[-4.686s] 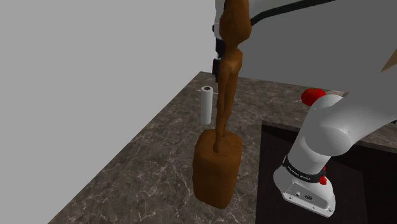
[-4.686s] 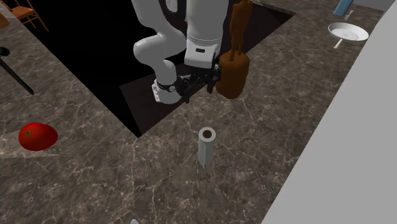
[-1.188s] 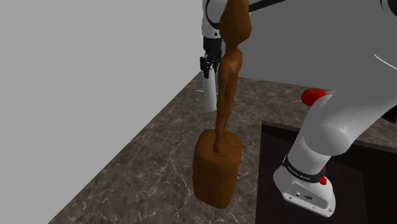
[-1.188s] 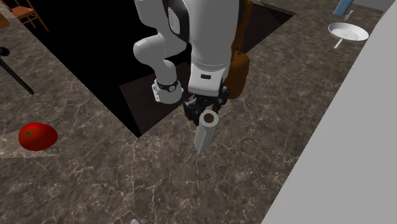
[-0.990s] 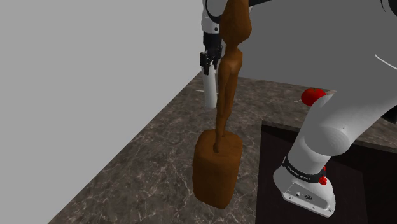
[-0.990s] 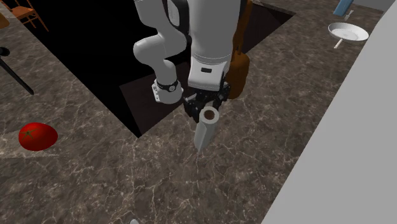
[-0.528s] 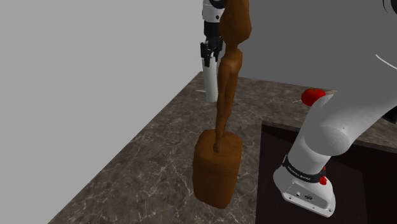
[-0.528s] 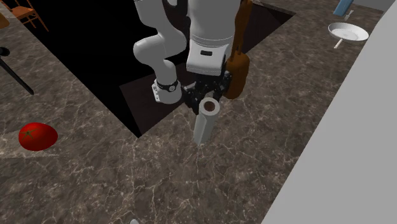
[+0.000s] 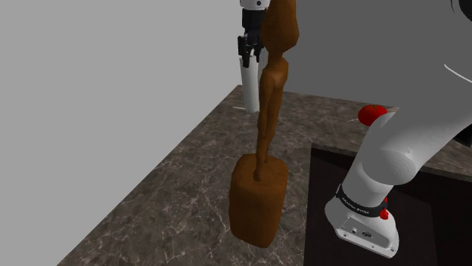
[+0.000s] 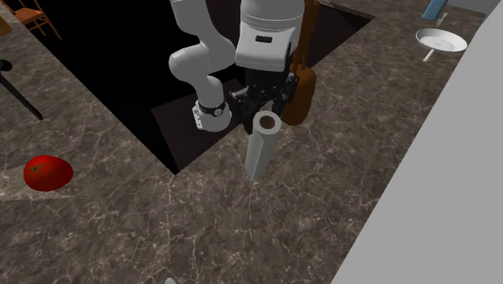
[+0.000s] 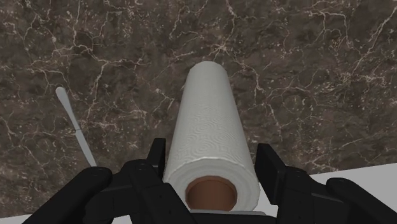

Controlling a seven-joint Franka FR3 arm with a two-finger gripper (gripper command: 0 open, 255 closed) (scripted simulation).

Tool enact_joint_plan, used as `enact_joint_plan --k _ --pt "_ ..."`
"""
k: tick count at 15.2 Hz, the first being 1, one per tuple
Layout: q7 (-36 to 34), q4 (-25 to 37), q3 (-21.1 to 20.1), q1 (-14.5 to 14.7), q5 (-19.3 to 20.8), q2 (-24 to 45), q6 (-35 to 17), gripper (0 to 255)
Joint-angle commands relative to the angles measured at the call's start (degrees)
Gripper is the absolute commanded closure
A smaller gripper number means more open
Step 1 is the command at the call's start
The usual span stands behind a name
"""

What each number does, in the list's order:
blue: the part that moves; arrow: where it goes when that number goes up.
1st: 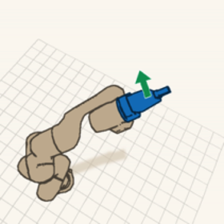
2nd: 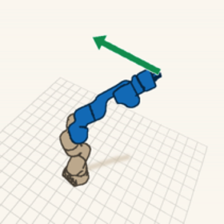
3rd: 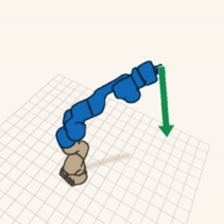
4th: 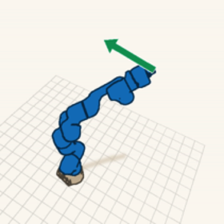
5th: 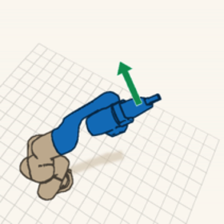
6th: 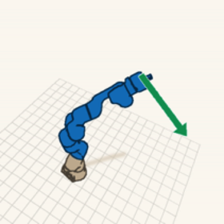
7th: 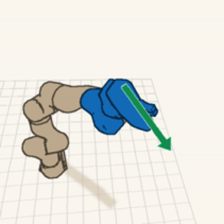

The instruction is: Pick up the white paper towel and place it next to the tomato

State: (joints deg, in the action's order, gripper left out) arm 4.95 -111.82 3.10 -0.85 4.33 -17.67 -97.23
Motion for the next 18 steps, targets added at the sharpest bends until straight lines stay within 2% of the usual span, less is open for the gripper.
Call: enact_joint_plan --k 1,16,18 --pt "0.05 1.64 -0.05 0.02 -0.03 0.04 1.62 255" --pt "0.80 17.11 -0.15 0.07 -0.23 3.79 13.32 255" --pt "2.72 13.96 1.05 -0.67 0.18 0.58 13.24 255"
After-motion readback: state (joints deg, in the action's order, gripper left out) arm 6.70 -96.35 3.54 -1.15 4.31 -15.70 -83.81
